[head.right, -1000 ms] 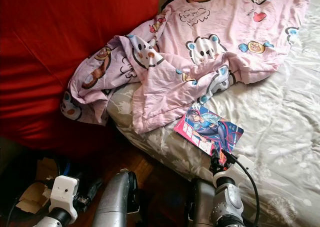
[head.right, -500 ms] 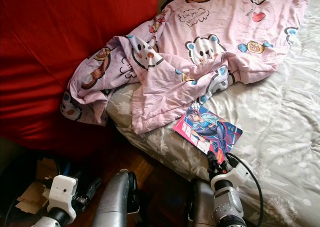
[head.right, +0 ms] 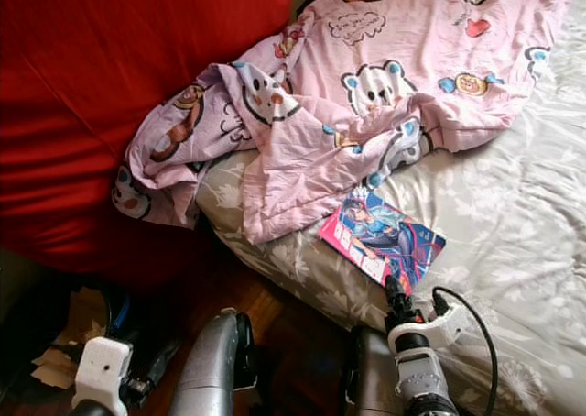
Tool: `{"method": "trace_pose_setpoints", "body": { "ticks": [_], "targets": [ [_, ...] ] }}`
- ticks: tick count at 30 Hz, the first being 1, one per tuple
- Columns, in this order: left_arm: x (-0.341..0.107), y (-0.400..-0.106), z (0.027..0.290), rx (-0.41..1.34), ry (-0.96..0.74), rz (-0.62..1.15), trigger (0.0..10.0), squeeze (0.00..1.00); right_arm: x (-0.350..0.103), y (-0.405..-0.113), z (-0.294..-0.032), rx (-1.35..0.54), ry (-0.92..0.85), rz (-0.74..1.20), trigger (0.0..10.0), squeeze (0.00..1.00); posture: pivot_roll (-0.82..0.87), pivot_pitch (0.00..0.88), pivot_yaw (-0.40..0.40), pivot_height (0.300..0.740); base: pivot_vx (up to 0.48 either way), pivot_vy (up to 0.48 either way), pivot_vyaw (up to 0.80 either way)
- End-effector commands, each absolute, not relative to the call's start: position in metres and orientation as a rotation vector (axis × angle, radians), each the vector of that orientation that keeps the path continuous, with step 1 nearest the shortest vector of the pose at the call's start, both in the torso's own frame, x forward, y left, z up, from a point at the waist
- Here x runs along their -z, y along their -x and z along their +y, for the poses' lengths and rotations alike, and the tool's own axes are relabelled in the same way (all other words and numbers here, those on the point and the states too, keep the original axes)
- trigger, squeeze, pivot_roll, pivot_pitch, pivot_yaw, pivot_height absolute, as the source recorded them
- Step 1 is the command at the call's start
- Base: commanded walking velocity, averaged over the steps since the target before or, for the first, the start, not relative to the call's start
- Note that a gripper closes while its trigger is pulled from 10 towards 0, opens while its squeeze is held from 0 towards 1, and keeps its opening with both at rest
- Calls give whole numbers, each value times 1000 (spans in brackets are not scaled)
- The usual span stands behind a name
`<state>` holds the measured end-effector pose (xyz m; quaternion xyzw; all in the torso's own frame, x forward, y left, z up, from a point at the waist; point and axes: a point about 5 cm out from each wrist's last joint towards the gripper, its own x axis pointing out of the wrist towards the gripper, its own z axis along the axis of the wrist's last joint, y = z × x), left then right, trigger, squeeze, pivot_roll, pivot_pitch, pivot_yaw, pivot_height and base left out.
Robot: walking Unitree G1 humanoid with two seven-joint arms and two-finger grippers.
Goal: Clean up the room
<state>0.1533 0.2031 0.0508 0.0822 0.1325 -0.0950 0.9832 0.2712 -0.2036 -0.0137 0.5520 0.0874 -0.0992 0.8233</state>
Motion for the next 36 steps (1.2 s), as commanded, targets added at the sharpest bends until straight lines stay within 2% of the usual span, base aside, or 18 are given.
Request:
{"method": "trace_pose_setpoints", "body": {
  "ticks": [1,8,13,17,18,19,28,36],
  "targets": [
    [-49,-144,212,162,-160,306,10000,0,27,-261,-186,221,-1248,266,10000,0,319,396,134,607,0,0,0],
    [-52,-135,212,154,-163,318,10000,0,15,-276,-178,131,-1268,244,10000,0,338,418,138,607,0,0,0],
    [-50,-132,213,150,-166,332,10000,0,1,-291,-162,16,-1290,218,10000,0,336,421,133,607,0,0,0],
    [-50,-133,212,147,-168,337,10000,0,-2,-294,-159,4,-1296,204,10000,0,331,416,127,607,0,0,0],
    [-50,-133,212,146,-168,337,10000,0,-3,-294,-159,6,-1296,203,9647,0,331,416,127,607,0,0,0],
    [-49,-134,212,146,-169,337,10000,0,-3,-294,-159,9,-1297,199,0,0,329,412,124,607,0,0,0],
    [-44,-144,208,151,-173,329,10000,0,8,-281,-174,71,-1281,196,0,0,302,381,107,607,0,0,0],
    [-37,-154,205,154,-179,323,10000,0,6,-281,-188,121,-1267,142,0,0,264,337,86,607,0,0,0]
  ]
}}
